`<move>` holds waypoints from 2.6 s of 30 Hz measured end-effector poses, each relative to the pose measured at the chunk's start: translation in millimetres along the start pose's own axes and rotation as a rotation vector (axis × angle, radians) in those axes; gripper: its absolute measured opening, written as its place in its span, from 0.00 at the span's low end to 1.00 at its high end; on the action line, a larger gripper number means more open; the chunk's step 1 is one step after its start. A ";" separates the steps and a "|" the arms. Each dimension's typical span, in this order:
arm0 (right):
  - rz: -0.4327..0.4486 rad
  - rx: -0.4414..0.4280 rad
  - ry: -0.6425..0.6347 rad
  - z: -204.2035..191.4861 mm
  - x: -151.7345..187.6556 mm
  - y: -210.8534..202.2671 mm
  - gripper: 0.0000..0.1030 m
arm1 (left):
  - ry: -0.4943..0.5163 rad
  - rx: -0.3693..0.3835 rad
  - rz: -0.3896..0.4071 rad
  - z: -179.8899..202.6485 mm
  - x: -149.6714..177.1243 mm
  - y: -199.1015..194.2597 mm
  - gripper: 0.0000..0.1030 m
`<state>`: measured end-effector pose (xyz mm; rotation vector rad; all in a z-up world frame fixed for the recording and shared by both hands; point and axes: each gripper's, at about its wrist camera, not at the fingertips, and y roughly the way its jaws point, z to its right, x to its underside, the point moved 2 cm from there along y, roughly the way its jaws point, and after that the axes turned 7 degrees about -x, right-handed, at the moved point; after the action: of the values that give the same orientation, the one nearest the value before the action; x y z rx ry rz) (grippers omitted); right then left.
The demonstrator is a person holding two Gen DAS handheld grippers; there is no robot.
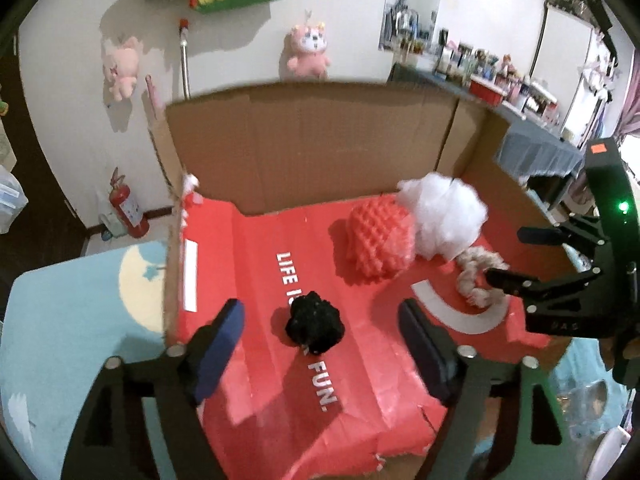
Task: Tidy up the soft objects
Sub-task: 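Carry the black ball and scrunchie into the red box and open both tools, then withdraw both tools from the box back toward the table items, then grasp the blue rolled cloth with the left tool while the right tool grasps the small white fluffy piece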
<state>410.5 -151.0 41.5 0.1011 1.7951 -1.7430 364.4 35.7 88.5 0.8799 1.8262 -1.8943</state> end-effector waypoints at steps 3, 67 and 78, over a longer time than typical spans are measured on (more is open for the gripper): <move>0.035 -0.006 0.017 1.6 2.7 -19.9 0.68 | -0.017 0.004 0.056 2.7 -0.9 -25.8 0.87; 0.783 0.110 0.280 -105.5 351.9 -196.6 0.96 | -0.102 -0.019 0.532 103.4 268.7 -212.5 1.00; 0.670 0.137 0.305 -98.4 354.9 -150.6 0.96 | -0.116 -0.021 0.369 101.3 279.8 -164.3 1.00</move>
<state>19.1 -207.2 -2.9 0.9537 1.5743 -1.3948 32.6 -3.8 26.1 0.9979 1.4929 -1.6547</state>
